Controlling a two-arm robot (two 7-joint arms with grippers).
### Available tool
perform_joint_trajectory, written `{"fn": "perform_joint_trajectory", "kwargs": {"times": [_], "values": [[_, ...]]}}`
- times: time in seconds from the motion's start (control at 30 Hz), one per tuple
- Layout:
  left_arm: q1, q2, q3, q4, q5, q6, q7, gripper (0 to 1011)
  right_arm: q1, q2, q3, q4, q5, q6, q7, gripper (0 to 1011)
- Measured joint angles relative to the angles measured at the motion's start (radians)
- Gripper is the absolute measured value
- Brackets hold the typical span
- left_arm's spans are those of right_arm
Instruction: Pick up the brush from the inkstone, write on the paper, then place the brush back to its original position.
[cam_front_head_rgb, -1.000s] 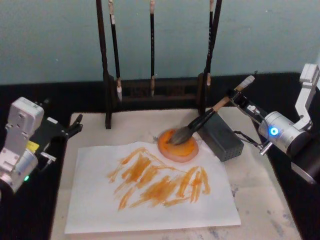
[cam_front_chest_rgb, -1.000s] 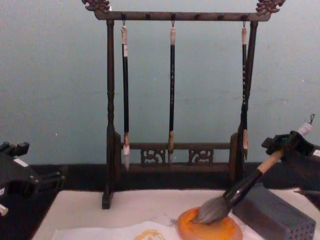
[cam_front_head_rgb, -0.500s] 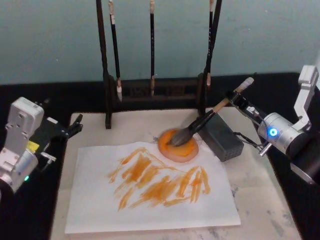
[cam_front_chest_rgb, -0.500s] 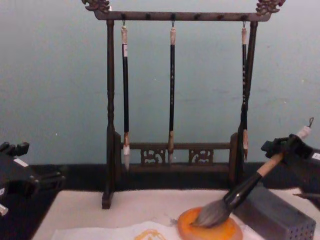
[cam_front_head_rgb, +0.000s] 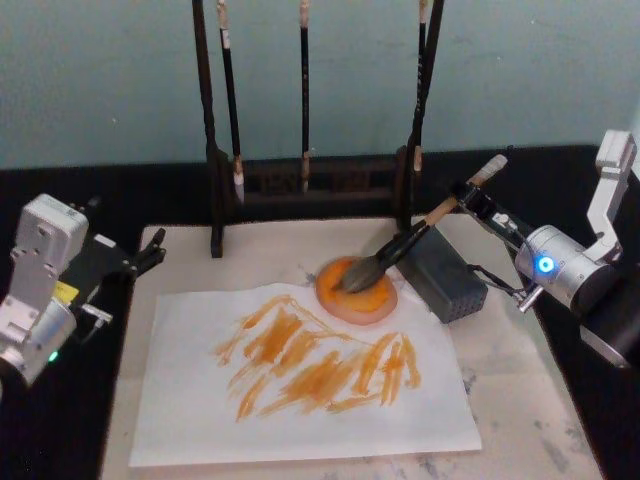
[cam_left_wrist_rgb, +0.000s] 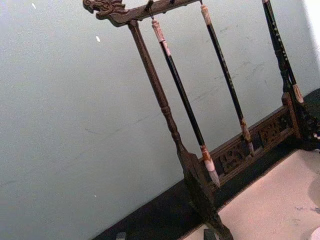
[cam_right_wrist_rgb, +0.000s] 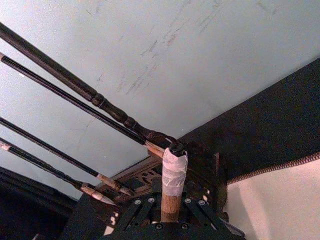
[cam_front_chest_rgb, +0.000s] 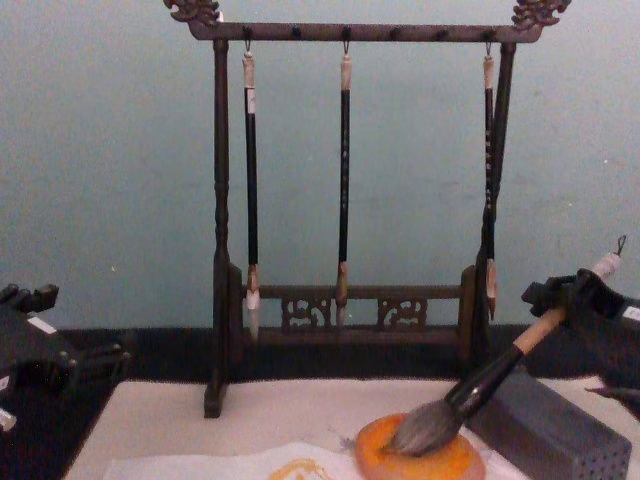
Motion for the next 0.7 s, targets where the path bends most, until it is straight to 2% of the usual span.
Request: {"fn": "perform_joint_trajectory", "kwargs": {"times": [0.17,0.3,0.33,0.43,0.47,0.53,0.57,0.67,0.7], "values": [[0.0,0.0,0.0,0.0,0.0,0.0,0.0,1001,-0.001,0.0,0.001,0.0,-0.001,0.001,0.0,238],[0.0,0.0,0.0,0.0,0.0,0.0,0.0,1001,-0.001,-0.001,0.001,0.0,-0.001,0.002,0.0,361],[0.0,0.0,0.0,0.0,0.0,0.0,0.0,1001,-0.001,-0.001,0.001,0.0,-0.001,0.002,0.001,419],[0.0,0.0,0.0,0.0,0.0,0.0,0.0,1001,-0.001,-0.001,0.002,0.0,-0.001,0.002,0.001,477],[0.0,0.0,0.0,0.0,0.0,0.0,0.0,1001,-0.001,-0.001,0.002,0.0,-0.001,0.002,0.001,539],[0.0,0.0,0.0,0.0,0.0,0.0,0.0,1001,-0.001,-0.001,0.002,0.0,-0.001,0.002,0.001,572],[0.0,0.0,0.0,0.0,0.0,0.0,0.0,1001,-0.001,-0.001,0.002,0.0,-0.001,0.003,0.001,631],[0.0,0.0,0.0,0.0,0.0,0.0,0.0,1001,-0.001,-0.001,0.002,-0.001,-0.001,0.003,0.001,700],[0.0,0.0,0.0,0.0,0.0,0.0,0.0,1001,-0.001,-0.001,0.002,-0.001,-0.001,0.003,0.001,755]]}}
